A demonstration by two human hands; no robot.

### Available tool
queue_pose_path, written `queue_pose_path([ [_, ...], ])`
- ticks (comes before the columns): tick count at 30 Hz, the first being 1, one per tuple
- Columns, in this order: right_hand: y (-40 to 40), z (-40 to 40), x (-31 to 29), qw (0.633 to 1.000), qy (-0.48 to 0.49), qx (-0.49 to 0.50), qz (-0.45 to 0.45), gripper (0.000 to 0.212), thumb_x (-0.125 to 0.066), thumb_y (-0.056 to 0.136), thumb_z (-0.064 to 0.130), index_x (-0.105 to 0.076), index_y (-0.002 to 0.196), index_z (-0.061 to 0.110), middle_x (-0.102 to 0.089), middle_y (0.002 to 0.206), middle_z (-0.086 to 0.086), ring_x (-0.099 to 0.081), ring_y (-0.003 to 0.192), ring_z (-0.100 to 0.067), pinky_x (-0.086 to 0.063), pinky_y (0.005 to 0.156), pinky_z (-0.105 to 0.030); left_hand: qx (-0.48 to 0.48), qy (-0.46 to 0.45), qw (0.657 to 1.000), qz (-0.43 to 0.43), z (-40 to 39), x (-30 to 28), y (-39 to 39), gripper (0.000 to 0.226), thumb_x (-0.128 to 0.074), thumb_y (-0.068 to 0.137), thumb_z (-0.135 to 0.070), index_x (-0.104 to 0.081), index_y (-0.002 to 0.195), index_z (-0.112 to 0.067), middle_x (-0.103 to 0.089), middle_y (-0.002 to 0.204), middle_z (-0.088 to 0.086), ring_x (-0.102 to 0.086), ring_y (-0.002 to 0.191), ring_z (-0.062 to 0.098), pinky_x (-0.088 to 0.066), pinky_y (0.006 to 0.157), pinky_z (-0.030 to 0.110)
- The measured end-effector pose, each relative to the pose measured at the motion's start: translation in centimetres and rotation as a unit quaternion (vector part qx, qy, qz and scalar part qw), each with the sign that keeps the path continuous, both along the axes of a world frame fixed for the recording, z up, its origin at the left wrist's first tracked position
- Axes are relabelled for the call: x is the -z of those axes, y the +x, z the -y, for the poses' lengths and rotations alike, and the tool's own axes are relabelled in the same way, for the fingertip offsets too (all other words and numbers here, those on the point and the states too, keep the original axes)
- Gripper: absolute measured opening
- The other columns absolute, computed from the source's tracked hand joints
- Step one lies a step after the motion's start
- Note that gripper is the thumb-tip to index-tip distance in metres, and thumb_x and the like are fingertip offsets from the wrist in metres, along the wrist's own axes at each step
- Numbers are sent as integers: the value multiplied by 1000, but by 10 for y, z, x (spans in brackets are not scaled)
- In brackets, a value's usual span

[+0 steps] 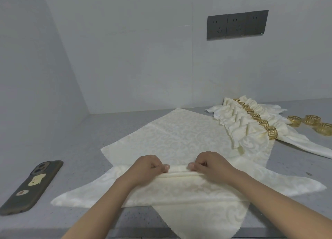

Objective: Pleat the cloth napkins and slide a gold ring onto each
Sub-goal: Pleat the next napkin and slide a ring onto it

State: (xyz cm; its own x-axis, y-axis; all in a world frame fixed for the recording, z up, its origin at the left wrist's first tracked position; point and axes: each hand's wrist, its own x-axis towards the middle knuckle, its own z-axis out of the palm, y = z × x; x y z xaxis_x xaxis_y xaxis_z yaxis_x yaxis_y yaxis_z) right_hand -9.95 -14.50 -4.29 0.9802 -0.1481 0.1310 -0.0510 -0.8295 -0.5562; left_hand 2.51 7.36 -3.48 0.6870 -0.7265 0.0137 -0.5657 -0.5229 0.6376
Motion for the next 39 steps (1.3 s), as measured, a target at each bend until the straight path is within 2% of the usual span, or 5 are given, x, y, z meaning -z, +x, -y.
queue_pose_path([
  [6, 5, -4, 5, 1000, -4, -4, -18, 29, -74, 79, 35, -51, 62, 30, -47, 76, 9, -46, 73, -7, -38, 68, -22, -3, 0, 1000, -3, 8, 0, -3, 12, -83, 69, -29, -75, 69, -20, -60, 80, -8, -53, 71, 3, -38, 65, 14],
  [13, 13, 1, 2, 995, -35, 39, -88, 41, -71, 77, 45, -52, 108, 28, -47, 93, 13, -42, 97, -11, -27, 83, -25, -24, 97, 995, 8, 13, -3, 8, 39, -83, 65, -40, -49, 83, -35, -50, 94, -12, -44, 96, 12, -30, 74, 20],
  [19, 25, 0, -13, 989, -106, 29, -96, 32, -70, 79, 41, -43, 64, 31, -48, 72, 14, -45, 80, -11, -26, 75, -26, -23, 145, 988, 50, 28, -22, 5, 30, -81, 67, -37, -52, 69, -31, -46, 76, -14, -41, 89, 14, -32, 76, 24],
  [26, 14, -2, -6, 987, -145, 28, 69, 17, -64, 85, 36, -57, 87, 21, -50, 75, 12, -44, 82, -13, -26, 62, -21, -45, 17, 994, 99, 24, -7, 0, 32, -82, 67, -32, -51, 67, -27, -56, 83, -9, -47, 73, 4, -34, 68, 23],
  [39, -10, 0, -7, 998, -55, 10, -12, 37, -58, 89, 44, -50, 58, 25, -61, 77, 5, -52, 66, -8, -39, 61, -22, -23, 32, 996, 77, 4, 0, -15, 29, -64, 85, -47, -57, 63, -28, -58, 82, -6, -52, 70, 4, -41, 66, 18],
])
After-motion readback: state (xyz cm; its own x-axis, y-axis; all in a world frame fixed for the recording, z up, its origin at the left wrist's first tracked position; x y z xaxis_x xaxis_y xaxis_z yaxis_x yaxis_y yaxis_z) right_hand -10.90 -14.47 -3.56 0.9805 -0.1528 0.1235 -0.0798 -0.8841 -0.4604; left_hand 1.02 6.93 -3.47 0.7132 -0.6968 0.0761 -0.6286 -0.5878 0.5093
